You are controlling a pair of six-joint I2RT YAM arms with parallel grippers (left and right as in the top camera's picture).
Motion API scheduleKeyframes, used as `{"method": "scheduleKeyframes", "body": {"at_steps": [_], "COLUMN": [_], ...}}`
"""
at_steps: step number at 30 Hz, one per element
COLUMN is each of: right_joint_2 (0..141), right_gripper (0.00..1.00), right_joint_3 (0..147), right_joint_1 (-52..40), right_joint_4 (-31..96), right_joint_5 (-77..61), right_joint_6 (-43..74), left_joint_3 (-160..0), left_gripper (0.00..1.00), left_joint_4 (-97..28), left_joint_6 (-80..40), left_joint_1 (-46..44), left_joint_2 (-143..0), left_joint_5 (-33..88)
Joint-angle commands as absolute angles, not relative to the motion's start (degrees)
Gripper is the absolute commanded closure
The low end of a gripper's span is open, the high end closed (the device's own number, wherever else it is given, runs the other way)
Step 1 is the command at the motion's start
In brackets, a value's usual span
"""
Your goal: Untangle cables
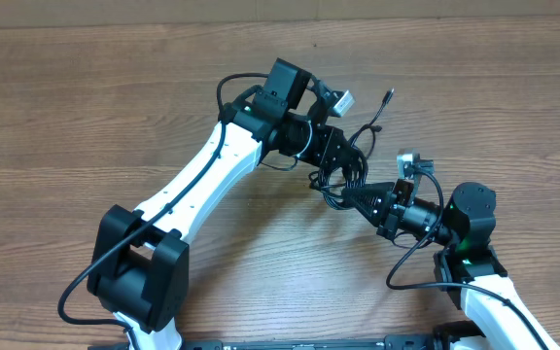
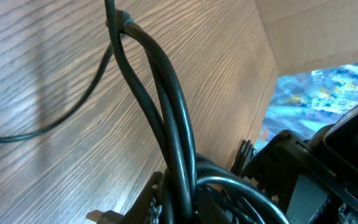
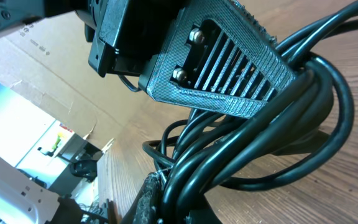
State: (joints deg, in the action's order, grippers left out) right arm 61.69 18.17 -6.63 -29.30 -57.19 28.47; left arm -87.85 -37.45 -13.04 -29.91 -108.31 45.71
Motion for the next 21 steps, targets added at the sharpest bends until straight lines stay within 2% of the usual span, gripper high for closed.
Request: {"method": "scheduleKeyframes", "body": {"at_steps": [1, 5, 9, 12, 16, 21], "right_joint_2": [58.7, 58.7, 58.7, 58.7, 58.7, 58.7], "right_gripper": [0.96, 0.96, 0.96, 0.95, 0.84, 0.83], "right_joint_3": [18.8, 18.8, 18.8, 18.8, 18.8, 18.8], "right_joint_1": [-10.4, -8.7, -8.1, -8.1, -8.1, -8.1], "right_joint_4": [-33.1, -33.1, -29.1, -23.1, -12.4, -2.9], "right_joint_5": [-80.5, -76.1, -66.5, -57.3, -42.6, -26.2], "right_joint_6": [24.2, 24.3, 24.2, 24.2, 24.3, 26.6], "left_joint_3": [-89.3, -89.2, -89.2, -89.2, -89.3, -89.3], "left_gripper": [0.96, 0.96, 0.96, 0.96, 0.96, 0.96], "left_joint_4": [-37.4, -41.5, -43.4, -43.3, -43.1, -42.9], "left_joint_6": [-11.1, -11.0, -10.9, -11.0, -10.8, -7.3], "left_joint_1": [-27.0, -27.0, -27.0, -27.0, -27.0, -26.9], "left_joint_2": [-112.4, -112.4, -112.4, -112.4, -112.4, -112.4], "left_joint_5": [19.4, 17.6, 21.7, 25.9, 33.8, 41.8]}}
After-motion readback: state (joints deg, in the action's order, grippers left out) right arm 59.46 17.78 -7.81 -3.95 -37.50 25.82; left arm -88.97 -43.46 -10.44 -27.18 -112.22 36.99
